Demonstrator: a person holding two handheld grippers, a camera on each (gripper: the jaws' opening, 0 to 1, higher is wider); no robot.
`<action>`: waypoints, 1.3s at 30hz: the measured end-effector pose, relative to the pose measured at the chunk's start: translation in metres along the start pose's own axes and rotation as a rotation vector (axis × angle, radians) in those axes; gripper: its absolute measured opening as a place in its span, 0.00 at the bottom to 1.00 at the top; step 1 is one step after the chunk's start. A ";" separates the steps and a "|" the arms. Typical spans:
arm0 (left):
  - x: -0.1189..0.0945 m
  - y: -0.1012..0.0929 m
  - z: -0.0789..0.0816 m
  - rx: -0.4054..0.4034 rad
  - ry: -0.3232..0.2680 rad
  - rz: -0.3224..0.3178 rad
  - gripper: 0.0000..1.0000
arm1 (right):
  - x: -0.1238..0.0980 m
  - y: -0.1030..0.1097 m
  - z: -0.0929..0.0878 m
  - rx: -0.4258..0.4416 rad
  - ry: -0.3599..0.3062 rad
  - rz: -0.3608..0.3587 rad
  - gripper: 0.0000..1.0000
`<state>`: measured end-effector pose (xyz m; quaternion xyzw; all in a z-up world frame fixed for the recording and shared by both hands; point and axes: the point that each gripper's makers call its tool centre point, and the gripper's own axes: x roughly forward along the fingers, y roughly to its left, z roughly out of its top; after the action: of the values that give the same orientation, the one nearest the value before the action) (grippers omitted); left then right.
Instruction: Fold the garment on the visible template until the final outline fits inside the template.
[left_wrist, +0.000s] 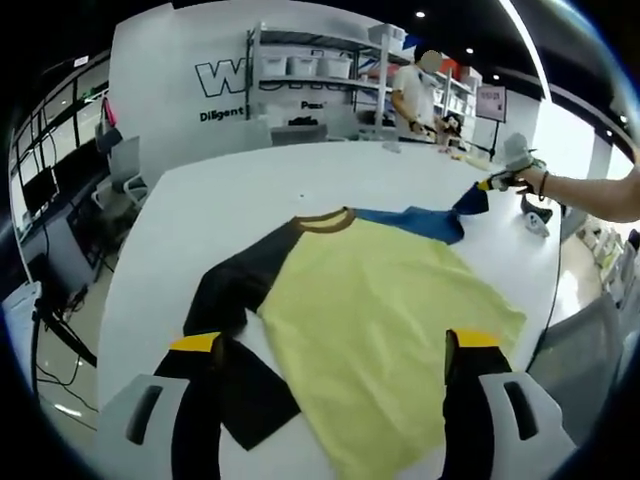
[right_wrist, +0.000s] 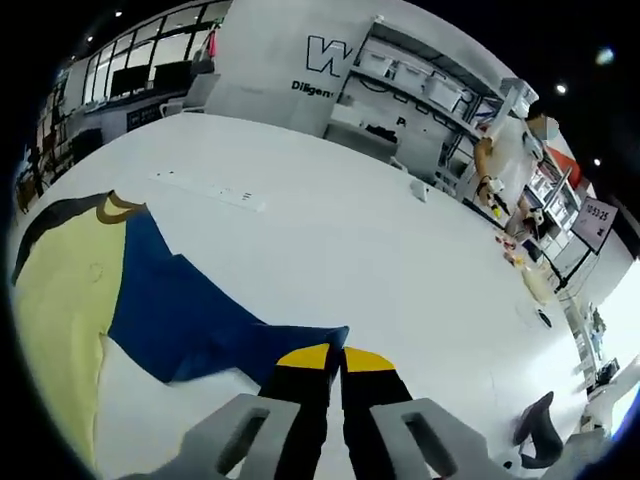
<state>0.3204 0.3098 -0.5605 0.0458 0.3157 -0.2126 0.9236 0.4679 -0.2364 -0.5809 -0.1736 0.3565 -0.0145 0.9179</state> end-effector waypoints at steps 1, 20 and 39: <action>0.000 0.001 -0.001 0.001 0.005 0.002 0.93 | 0.000 -0.003 -0.001 0.005 0.003 -0.001 0.00; -0.002 -0.004 0.000 0.027 0.017 -0.011 0.94 | 0.002 -0.019 -0.001 0.038 0.090 0.059 0.00; -0.010 -0.014 -0.004 0.046 0.026 -0.051 0.99 | -0.018 0.067 0.050 0.065 0.091 0.237 0.00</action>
<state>0.3052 0.3015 -0.5572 0.0619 0.3237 -0.2427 0.9124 0.4806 -0.1556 -0.5570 -0.0997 0.4152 0.0750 0.9012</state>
